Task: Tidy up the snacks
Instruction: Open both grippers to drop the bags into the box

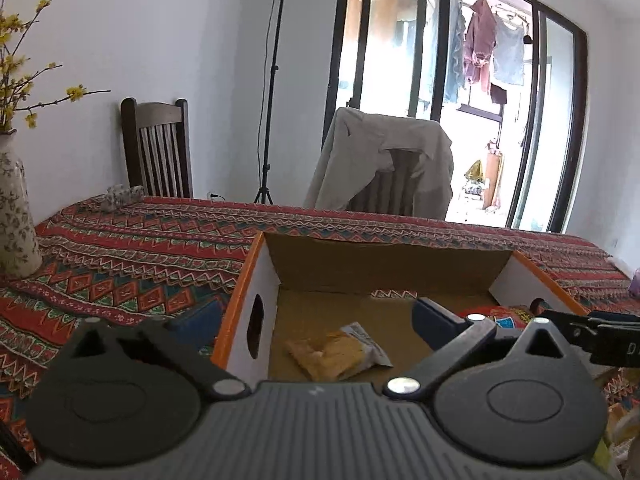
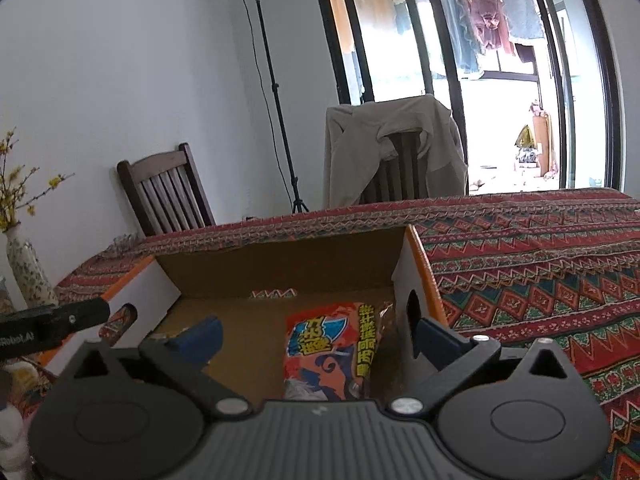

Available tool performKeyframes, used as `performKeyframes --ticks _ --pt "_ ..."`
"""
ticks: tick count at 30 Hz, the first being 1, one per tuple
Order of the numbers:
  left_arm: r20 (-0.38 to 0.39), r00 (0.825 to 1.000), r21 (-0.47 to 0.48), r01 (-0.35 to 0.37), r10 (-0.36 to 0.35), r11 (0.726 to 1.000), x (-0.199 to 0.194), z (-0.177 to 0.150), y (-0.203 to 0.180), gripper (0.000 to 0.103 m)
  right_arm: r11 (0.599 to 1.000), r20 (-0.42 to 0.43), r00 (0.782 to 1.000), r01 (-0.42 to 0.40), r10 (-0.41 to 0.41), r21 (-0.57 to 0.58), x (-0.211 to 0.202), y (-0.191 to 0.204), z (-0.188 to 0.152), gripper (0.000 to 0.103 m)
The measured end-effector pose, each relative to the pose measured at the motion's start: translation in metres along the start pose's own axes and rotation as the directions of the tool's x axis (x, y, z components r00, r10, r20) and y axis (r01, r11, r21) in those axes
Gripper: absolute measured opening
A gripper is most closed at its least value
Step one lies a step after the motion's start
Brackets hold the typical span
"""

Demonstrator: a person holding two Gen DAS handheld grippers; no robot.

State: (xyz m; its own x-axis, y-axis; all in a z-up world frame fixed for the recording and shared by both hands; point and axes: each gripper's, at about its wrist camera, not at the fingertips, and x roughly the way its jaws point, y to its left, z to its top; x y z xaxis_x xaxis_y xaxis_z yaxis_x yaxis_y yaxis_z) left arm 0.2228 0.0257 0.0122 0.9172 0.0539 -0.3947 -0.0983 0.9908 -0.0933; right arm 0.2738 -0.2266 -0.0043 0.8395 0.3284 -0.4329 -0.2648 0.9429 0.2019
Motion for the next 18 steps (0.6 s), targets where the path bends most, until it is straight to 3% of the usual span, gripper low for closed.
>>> performKeyframes --ticks 11,18 --pt "0.039 0.999 -0.011 0.027 -0.026 1.0 -0.035 0.021 -0.009 0.103 0.999 0.081 0.997 -0.008 0.011 -0.04 -0.041 0.017 0.017 0.103" --pt "0.055 0.998 0.003 0.042 -0.042 0.999 -0.071 0.014 -0.013 0.103 0.998 0.08 0.997 0.009 -0.004 -0.069 -0.074 0.026 0.008 0.103"
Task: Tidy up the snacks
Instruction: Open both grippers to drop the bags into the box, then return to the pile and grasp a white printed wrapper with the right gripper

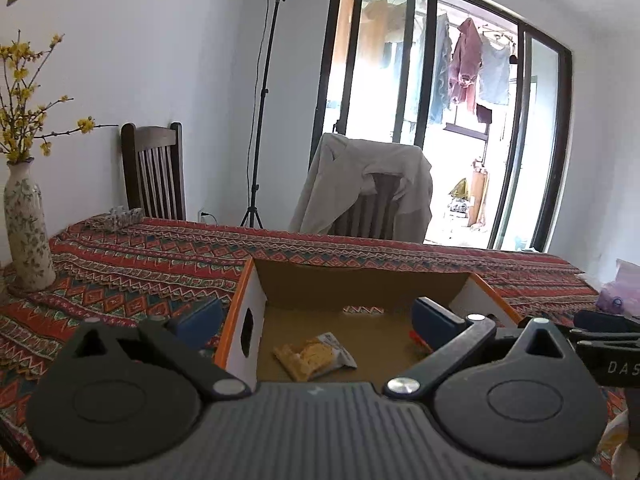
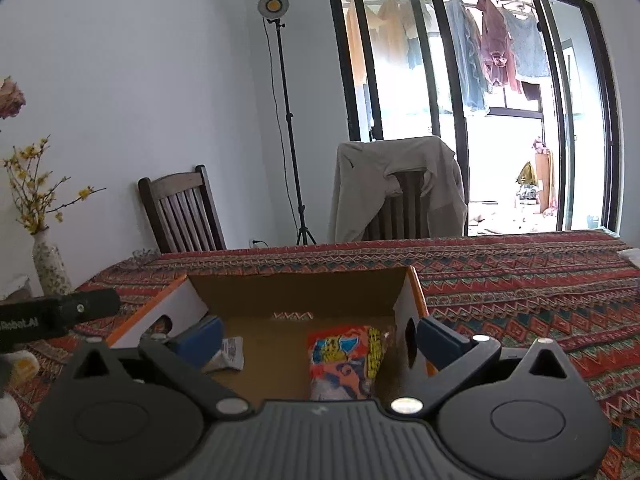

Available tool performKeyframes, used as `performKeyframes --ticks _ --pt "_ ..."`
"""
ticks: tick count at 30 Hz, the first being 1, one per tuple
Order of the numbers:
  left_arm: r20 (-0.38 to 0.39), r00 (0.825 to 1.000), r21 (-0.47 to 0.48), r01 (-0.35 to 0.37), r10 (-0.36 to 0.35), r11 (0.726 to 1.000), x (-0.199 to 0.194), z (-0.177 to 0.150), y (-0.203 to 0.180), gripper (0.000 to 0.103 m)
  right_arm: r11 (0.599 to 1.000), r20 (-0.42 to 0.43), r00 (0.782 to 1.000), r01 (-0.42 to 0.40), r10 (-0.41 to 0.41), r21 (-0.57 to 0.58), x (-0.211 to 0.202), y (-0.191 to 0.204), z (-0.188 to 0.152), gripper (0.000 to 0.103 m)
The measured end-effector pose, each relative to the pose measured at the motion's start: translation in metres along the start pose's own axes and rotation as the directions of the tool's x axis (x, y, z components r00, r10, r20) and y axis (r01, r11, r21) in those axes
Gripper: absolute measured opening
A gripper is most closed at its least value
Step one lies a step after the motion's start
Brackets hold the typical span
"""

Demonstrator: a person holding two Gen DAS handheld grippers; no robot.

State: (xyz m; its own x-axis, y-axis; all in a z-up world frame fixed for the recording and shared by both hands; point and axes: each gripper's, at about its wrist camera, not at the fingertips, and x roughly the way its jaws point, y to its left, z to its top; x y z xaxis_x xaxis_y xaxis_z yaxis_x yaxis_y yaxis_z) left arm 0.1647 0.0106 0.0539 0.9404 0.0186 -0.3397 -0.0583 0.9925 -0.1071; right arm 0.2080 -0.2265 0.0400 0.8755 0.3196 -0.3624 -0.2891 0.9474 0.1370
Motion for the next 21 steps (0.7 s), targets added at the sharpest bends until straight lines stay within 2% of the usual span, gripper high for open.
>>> performKeyframes --ticks 13,21 --pt "0.017 0.999 0.029 0.033 -0.034 0.999 -0.065 -0.028 -0.004 0.103 1.0 -0.009 1.0 0.015 -0.015 -0.026 -0.07 0.011 -0.035 0.103" --pt "-0.013 0.999 0.035 0.031 -0.031 0.999 -0.091 -0.055 0.005 0.103 0.999 -0.045 0.999 0.02 -0.022 -0.032 -0.1 0.013 -0.06 0.103"
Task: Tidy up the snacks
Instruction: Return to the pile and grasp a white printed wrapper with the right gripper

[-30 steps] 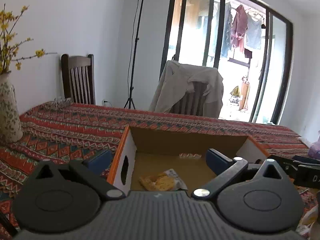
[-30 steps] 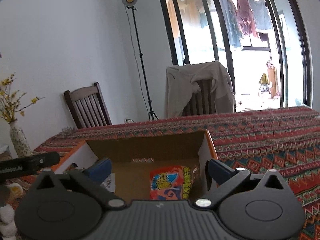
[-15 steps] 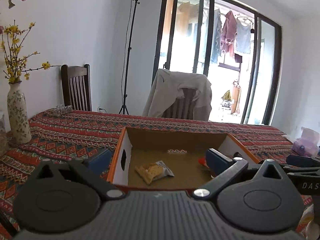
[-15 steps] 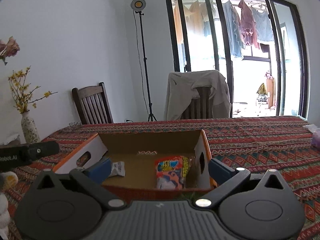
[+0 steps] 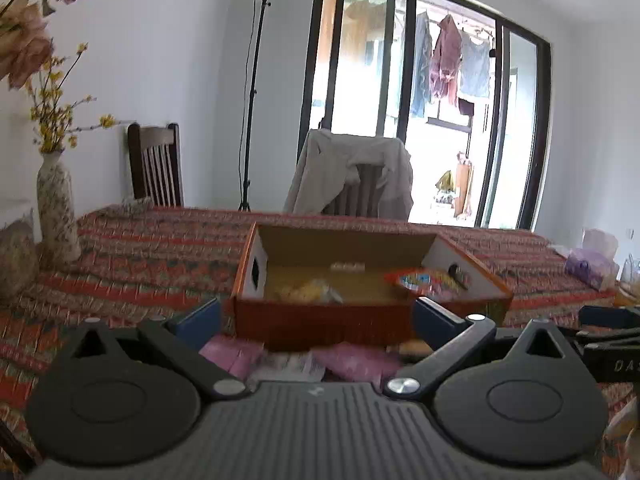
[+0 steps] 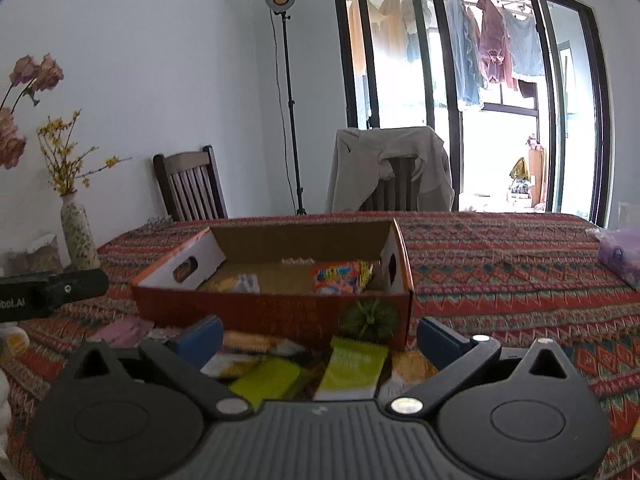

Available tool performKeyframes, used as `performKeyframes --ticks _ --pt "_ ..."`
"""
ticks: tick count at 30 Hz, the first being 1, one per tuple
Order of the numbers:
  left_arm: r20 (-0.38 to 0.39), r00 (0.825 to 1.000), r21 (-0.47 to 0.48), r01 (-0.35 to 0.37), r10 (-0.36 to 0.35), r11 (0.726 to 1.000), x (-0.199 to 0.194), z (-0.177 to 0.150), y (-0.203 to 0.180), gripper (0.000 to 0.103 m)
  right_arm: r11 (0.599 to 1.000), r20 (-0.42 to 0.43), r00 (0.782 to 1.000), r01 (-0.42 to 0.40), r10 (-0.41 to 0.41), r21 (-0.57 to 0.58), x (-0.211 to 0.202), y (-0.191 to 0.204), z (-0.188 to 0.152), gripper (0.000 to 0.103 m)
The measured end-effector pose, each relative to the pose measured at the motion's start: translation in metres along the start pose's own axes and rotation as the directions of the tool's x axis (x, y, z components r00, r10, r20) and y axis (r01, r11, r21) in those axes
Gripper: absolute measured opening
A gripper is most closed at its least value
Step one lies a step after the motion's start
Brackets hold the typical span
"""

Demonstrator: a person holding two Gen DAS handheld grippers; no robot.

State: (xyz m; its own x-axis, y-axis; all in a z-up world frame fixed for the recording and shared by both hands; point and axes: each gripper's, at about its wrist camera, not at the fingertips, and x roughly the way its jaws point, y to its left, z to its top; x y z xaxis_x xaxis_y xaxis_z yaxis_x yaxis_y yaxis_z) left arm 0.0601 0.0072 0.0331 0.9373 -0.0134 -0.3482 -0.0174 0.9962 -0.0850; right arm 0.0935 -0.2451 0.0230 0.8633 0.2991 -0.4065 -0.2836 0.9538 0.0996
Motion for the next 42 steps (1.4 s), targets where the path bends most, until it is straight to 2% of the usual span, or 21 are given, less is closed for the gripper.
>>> performKeyframes --ticks 8,15,20,29,36,42 --pt "-0.066 0.997 0.001 -0.027 0.027 1.0 -0.01 -0.039 0.016 0.103 1.0 -0.07 0.997 0.021 -0.02 0.011 -0.01 -0.004 -0.03 0.103" --pt "-0.093 0.996 -0.028 -0.015 0.012 1.0 -0.018 -0.056 0.029 0.103 1.0 -0.139 0.99 0.012 -0.011 0.007 -0.014 -0.005 -0.056 0.103" --pt "-0.095 0.995 -0.039 -0.011 0.008 0.999 -0.021 -0.059 0.031 0.103 1.0 -0.187 0.982 0.004 -0.008 -0.023 -0.006 0.009 -0.063 0.103" --pt "-0.097 0.995 -0.051 -0.014 0.009 0.999 -0.023 -0.06 0.034 0.103 0.999 -0.212 0.977 0.0 -0.009 -0.041 0.002 0.021 -0.066 0.103" --pt "-0.1 0.995 -0.054 -0.014 0.009 0.998 -0.024 -0.059 0.034 0.103 0.997 -0.203 0.976 0.078 -0.074 0.014 0.002 0.005 -0.062 0.103" --pt "-0.103 0.995 -0.051 -0.016 0.01 0.999 -0.024 -0.06 0.033 0.103 0.993 -0.212 0.972 0.114 -0.103 0.038 0.006 -0.002 -0.063 0.103"
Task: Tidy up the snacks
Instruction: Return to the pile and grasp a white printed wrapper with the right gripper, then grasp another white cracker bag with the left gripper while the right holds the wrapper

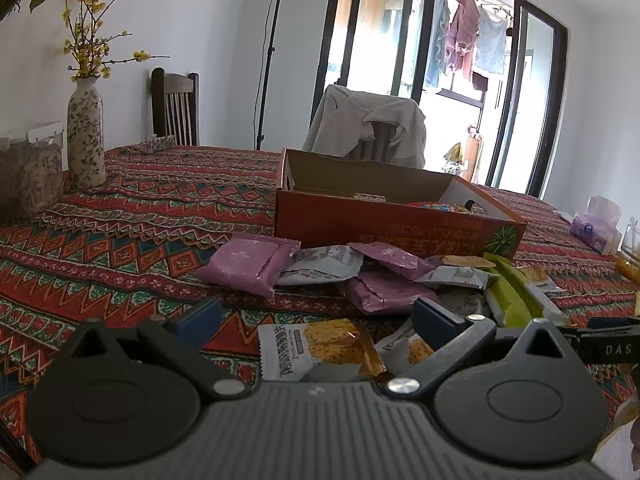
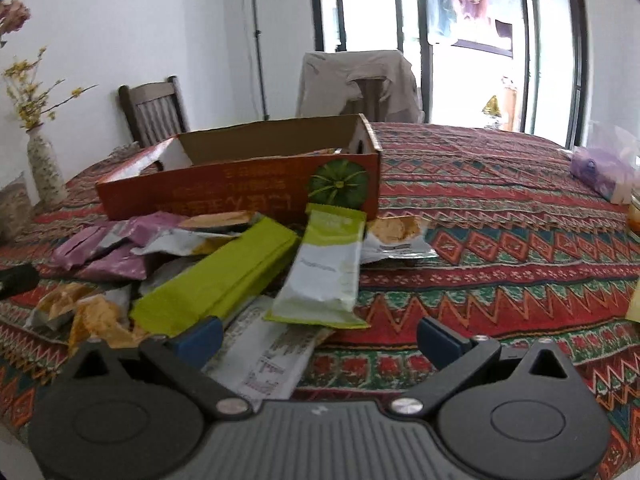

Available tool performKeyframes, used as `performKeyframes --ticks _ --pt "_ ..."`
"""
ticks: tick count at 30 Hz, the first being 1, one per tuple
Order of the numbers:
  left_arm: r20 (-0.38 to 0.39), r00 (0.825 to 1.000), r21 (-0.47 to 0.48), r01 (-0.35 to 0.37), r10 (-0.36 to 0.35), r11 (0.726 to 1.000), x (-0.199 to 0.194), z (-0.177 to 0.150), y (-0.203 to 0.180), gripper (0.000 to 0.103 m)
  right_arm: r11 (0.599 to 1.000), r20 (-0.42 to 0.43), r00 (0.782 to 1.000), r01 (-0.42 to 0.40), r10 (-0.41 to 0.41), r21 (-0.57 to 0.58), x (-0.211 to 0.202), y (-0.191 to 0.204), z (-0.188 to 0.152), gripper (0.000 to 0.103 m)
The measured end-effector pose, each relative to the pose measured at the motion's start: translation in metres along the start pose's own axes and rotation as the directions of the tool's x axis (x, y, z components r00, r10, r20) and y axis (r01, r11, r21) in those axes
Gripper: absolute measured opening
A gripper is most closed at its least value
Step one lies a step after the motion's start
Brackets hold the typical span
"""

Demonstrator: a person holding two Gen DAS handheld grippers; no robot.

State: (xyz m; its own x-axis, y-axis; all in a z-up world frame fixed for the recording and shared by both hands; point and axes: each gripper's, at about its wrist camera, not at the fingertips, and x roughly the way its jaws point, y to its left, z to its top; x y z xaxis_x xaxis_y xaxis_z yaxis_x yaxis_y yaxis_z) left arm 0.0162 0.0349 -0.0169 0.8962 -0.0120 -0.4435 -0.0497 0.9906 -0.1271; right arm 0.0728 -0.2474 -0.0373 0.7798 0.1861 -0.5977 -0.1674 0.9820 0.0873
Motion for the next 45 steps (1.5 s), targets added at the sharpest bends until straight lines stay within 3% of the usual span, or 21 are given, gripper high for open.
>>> performKeyframes --ticks 4,8,16,21,24,26,28,39,45 --pt "-0.002 1.0 -0.001 -0.002 0.002 1.0 0.001 0.0 0.001 0.103 0.999 -0.023 0.999 0.031 -0.031 0.02 0.006 -0.005 0.0 0.103" --pt "-0.005 1.0 -0.002 -0.001 0.001 1.0 0.001 0.0 0.0 0.103 1.0 -0.023 1.0 0.011 -0.011 0.013 0.01 0.002 0.002 0.103" --pt "-0.008 1.0 -0.005 -0.006 0.006 1.0 0.002 0.0 0.0 0.103 0.997 -0.049 0.998 0.026 -0.03 -0.079 0.021 0.025 -0.007 0.1" --pt "-0.016 1.0 -0.01 -0.007 0.007 1.0 0.004 -0.001 0.001 0.103 0.996 -0.033 0.999 0.001 -0.004 -0.087 0.012 0.019 -0.011 0.084" --pt "-0.019 1.0 -0.01 -0.005 0.004 1.0 0.005 -0.002 0.0 0.103 0.996 -0.024 1.0 -0.008 0.006 -0.083 0.006 0.013 -0.013 0.068" --pt "-0.02 1.0 -0.009 -0.004 0.004 1.0 0.005 -0.002 -0.001 0.103 0.997 -0.02 1.0 -0.015 0.014 -0.082 0.002 0.01 -0.013 0.051" --pt "-0.02 1.0 -0.009 -0.005 0.005 1.0 0.005 -0.002 -0.001 0.103 0.997 -0.015 1.0 -0.024 0.023 -0.077 -0.002 0.007 -0.014 0.043" --pt "-0.042 0.998 -0.019 -0.044 0.043 0.999 0.008 0.0 0.0 0.103 0.992 0.144 0.985 -0.081 0.094 -0.098 -0.039 0.013 -0.007 0.039" --pt "-0.08 0.995 -0.01 -0.058 0.057 0.998 0.017 0.001 -0.003 0.103 0.994 0.186 0.98 -0.059 0.076 -0.093 -0.044 0.011 0.001 0.039"
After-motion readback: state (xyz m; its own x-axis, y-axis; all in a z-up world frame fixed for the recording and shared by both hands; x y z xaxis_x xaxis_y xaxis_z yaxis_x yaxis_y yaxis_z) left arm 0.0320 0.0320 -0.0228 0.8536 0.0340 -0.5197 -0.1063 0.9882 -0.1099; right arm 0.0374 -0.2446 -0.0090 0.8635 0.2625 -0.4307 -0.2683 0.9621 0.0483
